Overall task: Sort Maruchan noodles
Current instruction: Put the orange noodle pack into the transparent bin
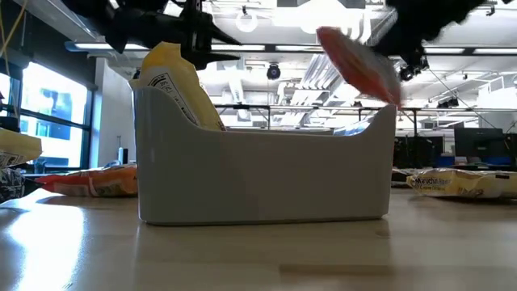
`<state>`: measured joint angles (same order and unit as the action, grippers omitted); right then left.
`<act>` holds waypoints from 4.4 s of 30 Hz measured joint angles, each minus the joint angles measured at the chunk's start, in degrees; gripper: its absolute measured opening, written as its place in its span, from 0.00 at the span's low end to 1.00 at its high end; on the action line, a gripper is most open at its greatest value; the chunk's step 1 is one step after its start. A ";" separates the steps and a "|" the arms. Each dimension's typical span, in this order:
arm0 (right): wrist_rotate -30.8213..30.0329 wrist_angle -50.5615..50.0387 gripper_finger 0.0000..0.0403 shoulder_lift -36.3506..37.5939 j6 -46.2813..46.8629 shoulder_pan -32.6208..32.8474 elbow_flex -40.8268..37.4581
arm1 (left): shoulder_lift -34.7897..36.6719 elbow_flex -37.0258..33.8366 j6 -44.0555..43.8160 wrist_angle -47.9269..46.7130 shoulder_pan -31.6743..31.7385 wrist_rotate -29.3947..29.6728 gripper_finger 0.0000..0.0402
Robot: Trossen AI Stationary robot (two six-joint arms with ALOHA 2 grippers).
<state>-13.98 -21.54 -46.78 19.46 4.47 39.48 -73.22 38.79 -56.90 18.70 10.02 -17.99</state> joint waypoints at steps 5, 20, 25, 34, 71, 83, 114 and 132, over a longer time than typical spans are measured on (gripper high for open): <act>4.24 18.36 0.06 0.02 -4.42 -1.19 0.09 | -0.01 0.00 1.01 6.55 0.17 0.30 0.27; 28.50 44.10 0.06 0.00 1.21 -6.01 0.09 | 0.01 0.02 6.65 18.92 1.75 -1.39 0.30; 29.87 48.42 0.06 -0.08 1.92 -5.99 0.09 | 0.01 0.02 9.15 19.43 1.94 -3.80 0.30; 30.70 50.51 0.06 -0.13 3.48 -5.99 0.09 | 0.01 1.97 14.55 21.06 1.15 -6.54 0.31; -15.05 61.53 0.06 -12.62 0.39 -5.99 0.07 | -3.65 28.40 31.99 -9.84 0.43 16.41 0.56; -18.71 65.29 0.06 -14.07 -1.82 -6.38 0.07 | -8.91 34.48 37.50 -12.08 -0.62 17.83 0.59; -5.53 15.13 0.51 -10.03 3.84 -6.32 16.15 | -3.54 35.98 76.46 -25.80 0.13 23.44 0.00; 24.16 -24.58 0.59 -13.66 5.85 -15.24 44.57 | -4.40 36.00 121.68 -35.39 -6.22 28.29 0.00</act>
<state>10.18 -46.12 -60.44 25.31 -10.77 84.05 -77.62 74.78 64.78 -16.69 3.80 10.30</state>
